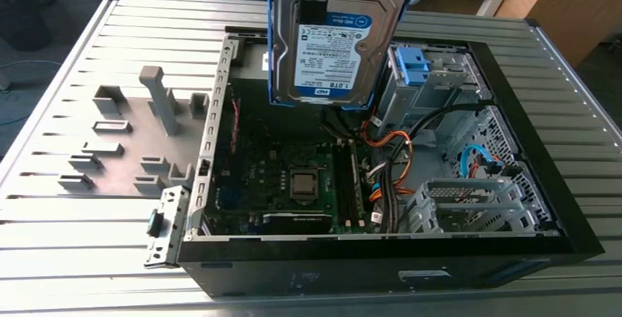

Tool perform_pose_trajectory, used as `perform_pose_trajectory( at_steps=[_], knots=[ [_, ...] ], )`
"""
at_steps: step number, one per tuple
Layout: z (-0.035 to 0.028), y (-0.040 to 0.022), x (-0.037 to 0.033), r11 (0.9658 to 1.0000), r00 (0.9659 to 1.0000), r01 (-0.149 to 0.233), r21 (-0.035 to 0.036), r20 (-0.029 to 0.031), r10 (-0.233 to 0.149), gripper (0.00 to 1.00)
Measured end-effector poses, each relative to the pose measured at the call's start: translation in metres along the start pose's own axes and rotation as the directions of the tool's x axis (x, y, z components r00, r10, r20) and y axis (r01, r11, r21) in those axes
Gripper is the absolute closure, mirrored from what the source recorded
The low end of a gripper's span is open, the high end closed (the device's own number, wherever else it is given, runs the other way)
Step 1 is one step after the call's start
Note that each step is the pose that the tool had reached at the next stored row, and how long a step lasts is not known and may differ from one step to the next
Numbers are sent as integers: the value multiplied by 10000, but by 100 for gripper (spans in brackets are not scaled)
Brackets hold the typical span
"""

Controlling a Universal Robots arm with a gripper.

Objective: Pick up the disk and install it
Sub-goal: 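Pick up the disk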

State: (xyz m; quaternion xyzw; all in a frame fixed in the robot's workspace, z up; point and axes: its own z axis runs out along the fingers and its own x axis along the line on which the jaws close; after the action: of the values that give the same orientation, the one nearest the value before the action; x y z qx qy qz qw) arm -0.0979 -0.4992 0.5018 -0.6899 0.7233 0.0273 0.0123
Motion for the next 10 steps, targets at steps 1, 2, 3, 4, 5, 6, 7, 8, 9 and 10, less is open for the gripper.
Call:
perform_pose_trajectory(
  at_steps=[1, 2, 3, 4, 5, 6, 7, 8, 9, 10],
  knots=[
    [0, 0, 3, 10000, 10000, 0, -1, 0, 0, 64],
    [-1, 0, 6, 10000, 10000, 1, -1, -1, -1, 64],
    [-1, -1, 9, 10000, 10000, 1, -1, 0, -1, 64],
    [-1, -1, 12, 10000, 10000, 0, -1, -1, 0, 64],
    [-1, -1, 15, 10000, 10000, 0, -1, 0, 0, 64],
    [-1, -1, 18, 10000, 10000, 1, -1, 0, -1, 64],
    [-1, -1, 20, 10000, 10000, 1, 0, 0, -1, 64],
    [-2, -1, 23, 10000, 10000, 0, -1, 0, 0, 64],
    [-2, -1, 26, 10000, 10000, 0, 0, 0, 0, 64],
    [-2, -1, 29, 10000, 10000, 0, -1, -1, 0, 64]
  ],
)
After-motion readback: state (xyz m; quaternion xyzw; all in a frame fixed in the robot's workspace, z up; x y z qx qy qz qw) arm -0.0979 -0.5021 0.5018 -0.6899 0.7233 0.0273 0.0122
